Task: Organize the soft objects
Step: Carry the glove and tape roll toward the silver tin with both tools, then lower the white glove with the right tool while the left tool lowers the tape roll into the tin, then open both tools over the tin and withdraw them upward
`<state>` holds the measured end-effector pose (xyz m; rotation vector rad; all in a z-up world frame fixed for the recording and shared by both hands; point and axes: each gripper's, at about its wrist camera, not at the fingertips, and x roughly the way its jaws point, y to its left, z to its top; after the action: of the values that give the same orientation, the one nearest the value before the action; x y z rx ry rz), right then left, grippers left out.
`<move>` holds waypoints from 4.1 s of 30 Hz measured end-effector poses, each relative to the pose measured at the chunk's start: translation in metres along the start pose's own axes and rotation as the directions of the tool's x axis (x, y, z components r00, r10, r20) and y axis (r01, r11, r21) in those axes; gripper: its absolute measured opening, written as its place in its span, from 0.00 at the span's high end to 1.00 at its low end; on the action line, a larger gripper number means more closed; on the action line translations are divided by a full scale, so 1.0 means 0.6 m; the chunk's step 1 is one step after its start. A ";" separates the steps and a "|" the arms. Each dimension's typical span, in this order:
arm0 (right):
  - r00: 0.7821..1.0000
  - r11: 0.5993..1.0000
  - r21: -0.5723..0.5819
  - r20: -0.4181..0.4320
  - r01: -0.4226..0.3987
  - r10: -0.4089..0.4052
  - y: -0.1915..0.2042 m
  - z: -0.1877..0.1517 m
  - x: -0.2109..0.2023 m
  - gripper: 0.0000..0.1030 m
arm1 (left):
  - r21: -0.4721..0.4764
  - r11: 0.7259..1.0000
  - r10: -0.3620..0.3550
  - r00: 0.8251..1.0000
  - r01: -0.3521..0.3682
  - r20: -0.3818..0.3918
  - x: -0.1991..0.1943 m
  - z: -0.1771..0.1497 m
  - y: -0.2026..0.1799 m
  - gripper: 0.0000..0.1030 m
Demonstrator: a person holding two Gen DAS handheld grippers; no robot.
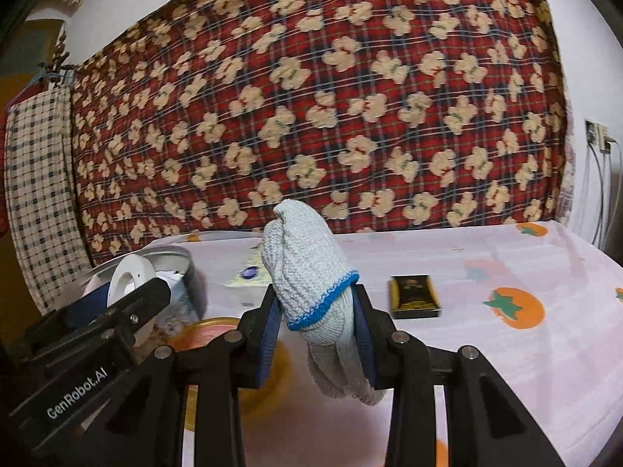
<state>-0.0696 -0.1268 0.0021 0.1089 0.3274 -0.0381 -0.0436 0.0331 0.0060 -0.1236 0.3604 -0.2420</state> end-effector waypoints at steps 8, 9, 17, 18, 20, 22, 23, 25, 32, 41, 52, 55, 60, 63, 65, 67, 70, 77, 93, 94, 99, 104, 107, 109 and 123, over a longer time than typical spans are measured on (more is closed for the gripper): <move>0.997 0.996 -0.057 -0.001 -0.073 0.073 0.085 -0.005 0.022 0.63 | -0.043 0.996 0.079 0.997 -0.078 0.010 -0.010 0.007 0.079 0.38; 0.997 0.995 -0.065 -0.001 -0.080 0.081 0.095 -0.005 0.024 0.63 | -0.049 0.995 0.090 0.996 -0.089 0.011 -0.011 0.008 0.088 0.38; 0.990 0.984 -0.104 -0.015 -0.144 0.143 0.166 -0.008 0.049 0.63 | -0.090 0.983 0.159 0.987 -0.157 0.014 -0.013 0.014 0.154 0.38; 0.988 0.983 -0.104 -0.017 -0.152 0.151 0.175 -0.007 0.053 0.63 | -0.092 0.983 0.164 0.986 -0.162 0.014 -0.013 0.014 0.159 0.38; 0.987 0.981 -0.102 -0.021 -0.163 0.162 0.187 -0.006 0.059 0.63 | -0.103 0.978 0.181 0.983 -0.179 0.013 -0.012 0.015 0.175 0.38; 0.984 0.979 -0.103 -0.027 -0.179 0.177 0.200 -0.006 0.067 0.63 | -0.111 0.975 0.193 0.981 -0.191 0.010 -0.010 0.017 0.186 0.38; 0.983 0.977 -0.105 -0.030 -0.185 0.183 0.207 -0.005 0.070 0.63 | -0.116 0.973 0.203 0.979 -0.201 0.008 -0.009 0.018 0.194 0.38; 0.981 0.975 -0.108 -0.031 -0.196 0.194 0.218 -0.005 0.075 0.63 | -0.123 0.969 0.216 0.976 -0.214 0.006 -0.008 0.018 0.205 0.38; 0.976 0.969 -0.120 -0.038 -0.218 0.215 0.244 -0.004 0.085 0.63 | -0.135 0.962 0.239 0.971 -0.237 0.001 0.000 0.020 0.230 0.38; 0.974 0.966 -0.125 -0.042 -0.227 0.224 0.260 0.000 0.095 0.63 | -0.143 0.957 0.251 0.968 -0.251 -0.019 0.015 0.022 0.249 0.38; 0.978 0.968 -0.137 -0.030 -0.210 0.208 0.306 0.030 0.143 0.63 | -0.144 0.932 0.333 0.943 -0.333 -0.026 0.035 0.050 0.291 0.38; 0.979 0.973 -0.108 -0.043 -0.204 0.201 0.311 0.039 0.166 0.63 | -0.143 0.921 0.359 0.932 -0.363 -0.050 0.051 0.059 0.305 0.38; 0.977 0.975 -0.092 -0.084 -0.202 0.194 0.325 0.043 0.200 0.63 | -0.128 0.913 0.380 0.921 -0.388 -0.088 0.076 0.069 0.316 0.38; 0.975 0.976 -0.077 -0.108 -0.202 0.194 0.328 0.047 0.214 0.63 | -0.107 0.909 0.391 0.913 -0.404 -0.118 0.093 0.076 0.318 0.38; 0.972 0.976 -0.064 -0.132 -0.206 0.196 0.330 0.049 0.225 0.63 | -0.089 0.908 0.396 0.907 -0.410 -0.141 0.103 0.079 0.316 0.38; 0.968 0.977 -0.058 -0.158 -0.207 0.196 0.332 0.047 0.234 0.63 | -0.068 0.900 0.416 0.895 -0.430 -0.158 0.111 0.079 0.314 0.38; 0.961 0.975 -0.048 -0.188 -0.215 0.202 0.330 0.043 0.242 0.63 | -0.067 0.893 0.429 0.888 -0.444 -0.166 0.114 0.074 0.316 0.39; 0.955 0.970 -0.057 -0.201 -0.235 0.220 0.331 0.043 0.247 0.61 | -0.040 0.888 0.444 0.876 -0.459 -0.185 0.121 0.076 0.312 0.39; 0.958 0.970 0.052 -0.153 -0.239 0.244 0.283 0.053 0.245 0.28 | -0.158 0.843 0.489 0.855 -0.513 -0.171 0.101 0.076 0.329 0.01; 0.954 0.966 0.069 -0.157 -0.247 0.255 0.279 0.053 0.246 0.28 | -0.160 0.844 0.488 0.856 -0.513 -0.171 0.101 0.077 0.329 0.01; 0.915 0.925 0.143 -0.153 -0.353 0.373 0.270 0.058 0.243 0.28 | -0.134 0.854 0.485 0.863 -0.502 -0.141 0.087 0.082 0.327 0.01; 0.863 0.850 0.235 -0.075 -0.472 0.500 0.255 0.065 0.224 0.21 | -0.089 0.856 0.508 0.861 -0.509 -0.039 0.061 0.095 0.312 0.00; 0.866 0.841 0.262 -0.036 -0.474 0.499 0.244 0.071 0.215 0.21 | -0.137 0.831 0.543 0.840 -0.539 -0.008 0.044 0.097 0.321 0.00; 0.891 0.859 0.261 0.012 -0.441 0.454 0.234 0.074 0.200 0.21 | -0.175 0.814 0.564 0.826 -0.554 0.011 0.031 0.094 0.328 0.00; 0.975 0.979 0.057 0.121 -0.194 0.186 0.253 0.053 0.150 0.20 | -0.172 0.818 0.560 0.829 -0.549 0.017 0.031 0.036 0.291 0.00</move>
<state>0.0338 0.0188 0.0182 0.2053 0.1989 0.1335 0.0181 0.1980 -0.0083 -0.1787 0.3348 0.3754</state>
